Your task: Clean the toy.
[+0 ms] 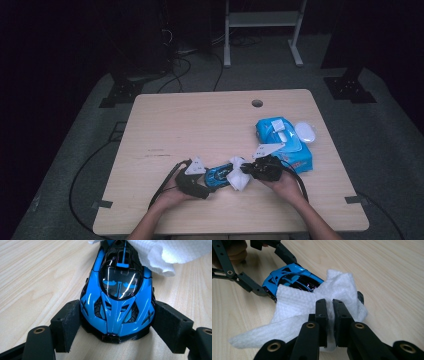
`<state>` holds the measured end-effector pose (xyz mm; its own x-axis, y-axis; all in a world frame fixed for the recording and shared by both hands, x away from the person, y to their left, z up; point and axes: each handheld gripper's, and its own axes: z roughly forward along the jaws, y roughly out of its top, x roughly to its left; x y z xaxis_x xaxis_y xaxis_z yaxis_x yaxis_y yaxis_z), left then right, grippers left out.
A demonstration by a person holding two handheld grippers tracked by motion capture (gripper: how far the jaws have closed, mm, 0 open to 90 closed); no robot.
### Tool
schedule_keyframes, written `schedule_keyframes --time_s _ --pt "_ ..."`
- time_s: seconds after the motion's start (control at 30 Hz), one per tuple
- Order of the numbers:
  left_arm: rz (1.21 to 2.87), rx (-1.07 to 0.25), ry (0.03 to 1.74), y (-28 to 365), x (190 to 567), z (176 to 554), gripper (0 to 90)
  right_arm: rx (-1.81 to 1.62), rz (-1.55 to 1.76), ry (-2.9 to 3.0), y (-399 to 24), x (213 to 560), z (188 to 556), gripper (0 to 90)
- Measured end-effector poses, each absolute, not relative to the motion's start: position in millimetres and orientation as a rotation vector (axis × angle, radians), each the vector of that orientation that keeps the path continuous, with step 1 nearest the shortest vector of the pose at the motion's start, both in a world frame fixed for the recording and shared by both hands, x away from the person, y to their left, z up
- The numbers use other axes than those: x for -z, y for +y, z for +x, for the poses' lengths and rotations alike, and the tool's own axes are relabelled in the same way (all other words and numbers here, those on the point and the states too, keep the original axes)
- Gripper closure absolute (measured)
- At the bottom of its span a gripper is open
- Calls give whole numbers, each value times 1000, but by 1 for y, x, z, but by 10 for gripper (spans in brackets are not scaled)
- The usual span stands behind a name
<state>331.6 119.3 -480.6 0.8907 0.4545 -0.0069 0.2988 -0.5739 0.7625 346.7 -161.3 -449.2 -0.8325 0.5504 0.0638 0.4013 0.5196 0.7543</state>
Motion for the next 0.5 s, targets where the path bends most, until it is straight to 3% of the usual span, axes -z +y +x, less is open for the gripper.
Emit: schedule_keyframes --time_s 0.5 --pt "2218 -230 540 120 481 332 251 -1256 827 2537 -125 450 369 825"
